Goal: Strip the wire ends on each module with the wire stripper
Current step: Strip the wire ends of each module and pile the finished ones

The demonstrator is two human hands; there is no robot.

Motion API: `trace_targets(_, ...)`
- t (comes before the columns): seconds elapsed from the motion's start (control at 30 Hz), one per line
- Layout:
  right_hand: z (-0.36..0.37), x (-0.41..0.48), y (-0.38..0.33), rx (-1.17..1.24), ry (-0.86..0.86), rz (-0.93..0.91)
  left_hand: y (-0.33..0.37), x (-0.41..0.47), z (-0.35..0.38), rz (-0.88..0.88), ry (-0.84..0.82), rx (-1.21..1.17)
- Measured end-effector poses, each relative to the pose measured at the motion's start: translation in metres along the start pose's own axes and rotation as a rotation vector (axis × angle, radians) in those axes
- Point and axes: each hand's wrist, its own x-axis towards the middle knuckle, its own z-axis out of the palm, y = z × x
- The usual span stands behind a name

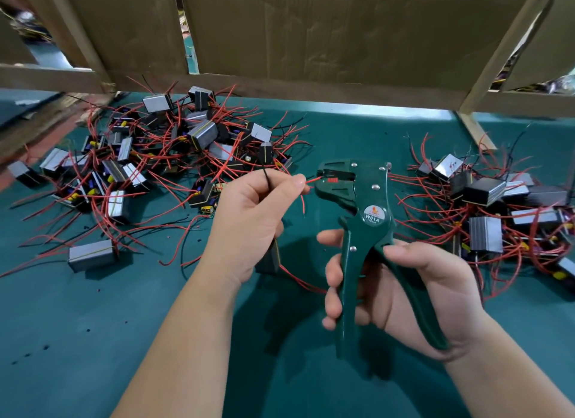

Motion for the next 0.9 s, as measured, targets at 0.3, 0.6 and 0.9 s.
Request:
trace_targets(0.3,-0.001,-0.002,0.003,-0.161,0.052,0.001,0.000,0.001,-0.013,0.012,-0.101,0.030)
trace_targets(0.6,-0.003,-0.004,0.001,-0.220,0.024,0.031,0.005,0.001,-0.023,0.023,-0.234,0.062)
trace_targets(0.9,-0.006,-0.003,0.001,-0.225,-0.009,0.056,0.003,0.003,-0.030,-0.006,-0.199,0.158)
